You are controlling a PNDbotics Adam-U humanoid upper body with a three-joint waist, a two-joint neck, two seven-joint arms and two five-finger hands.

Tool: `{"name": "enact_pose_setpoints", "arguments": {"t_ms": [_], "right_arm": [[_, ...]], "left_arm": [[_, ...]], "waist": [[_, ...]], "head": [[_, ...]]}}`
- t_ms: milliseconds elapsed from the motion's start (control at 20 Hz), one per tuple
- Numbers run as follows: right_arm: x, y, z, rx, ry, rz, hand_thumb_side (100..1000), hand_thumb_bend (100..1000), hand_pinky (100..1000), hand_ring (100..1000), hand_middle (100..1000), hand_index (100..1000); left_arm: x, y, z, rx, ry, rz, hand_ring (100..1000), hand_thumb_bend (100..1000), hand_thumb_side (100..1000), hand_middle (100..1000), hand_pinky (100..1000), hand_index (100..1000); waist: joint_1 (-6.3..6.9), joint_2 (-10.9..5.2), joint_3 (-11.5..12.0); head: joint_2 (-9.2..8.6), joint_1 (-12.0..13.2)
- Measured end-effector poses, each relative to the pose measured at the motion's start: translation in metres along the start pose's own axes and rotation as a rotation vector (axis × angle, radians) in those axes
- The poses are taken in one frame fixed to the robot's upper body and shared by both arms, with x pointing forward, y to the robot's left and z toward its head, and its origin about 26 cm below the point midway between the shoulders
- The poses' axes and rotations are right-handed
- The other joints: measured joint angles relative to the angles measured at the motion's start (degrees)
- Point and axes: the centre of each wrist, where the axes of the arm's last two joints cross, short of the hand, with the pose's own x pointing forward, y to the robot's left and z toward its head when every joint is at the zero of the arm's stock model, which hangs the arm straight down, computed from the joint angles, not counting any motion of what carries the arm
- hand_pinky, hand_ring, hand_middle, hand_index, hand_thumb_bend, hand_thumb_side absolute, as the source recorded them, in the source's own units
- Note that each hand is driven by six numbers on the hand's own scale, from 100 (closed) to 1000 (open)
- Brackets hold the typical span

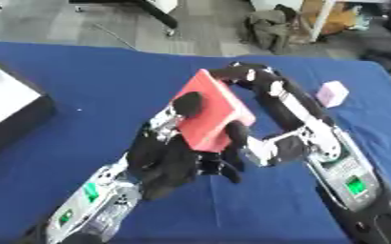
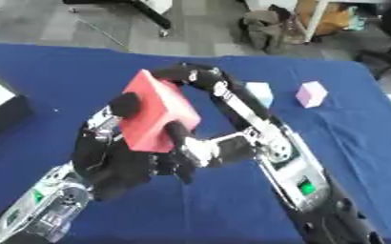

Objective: Pick up the objects with one hand, pass them to the other hand, and then place them into the box on the other side of the table.

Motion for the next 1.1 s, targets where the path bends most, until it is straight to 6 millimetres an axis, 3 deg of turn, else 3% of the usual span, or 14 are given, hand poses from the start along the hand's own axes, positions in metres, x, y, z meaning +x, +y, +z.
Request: {"name": "enact_pose_setpoints", "arguments": {"t_ms": [300, 450, 750, 950, 1100], "right_arm": [[-0.0004, 0.0, 0.0034, 0.004, 0.002, 0.013, 470, 100, 748, 667, 332, 604], [-0.0007, -0.0004, 0.004, 0.005, 0.004, 0.018, 470, 100, 758, 677, 358, 629], [-0.0012, -0.0025, 0.0069, 0.04, -0.011, 0.034, 470, 100, 778, 722, 462, 718], [-0.0022, -0.0062, 0.0086, 0.074, -0.037, 0.055, 470, 100, 785, 749, 559, 776], [-0.0031, -0.0075, 0.0095, 0.077, -0.054, 0.064, 470, 100, 837, 835, 788, 934]], "left_arm": [[-0.003, -0.0014, -0.0031, 0.06, -0.014, 0.027, 499, 289, 751, 372, 558, 603], [-0.0041, -0.0029, -0.0049, 0.092, -0.018, 0.039, 461, 263, 747, 325, 521, 544], [-0.0065, -0.0043, -0.0054, 0.14, -0.017, 0.059, 442, 250, 751, 300, 509, 517], [-0.0087, -0.0046, -0.0046, 0.15, -0.015, 0.062, 438, 243, 759, 296, 507, 513], [-0.0095, -0.0043, -0.0039, 0.15, -0.017, 0.056, 435, 238, 764, 291, 504, 506]], "waist": [[-0.02, 0.0, 0.02], [-0.03, -0.01, 0.04], [-0.03, -0.01, 0.04], [-0.03, -0.01, -0.03], [-0.03, -0.01, -0.14]], "head": [[0.0, 0.05], [0.0, 0.08], [0.0, 0.22], [0.0, 0.35], [0.0, 0.44]]}}
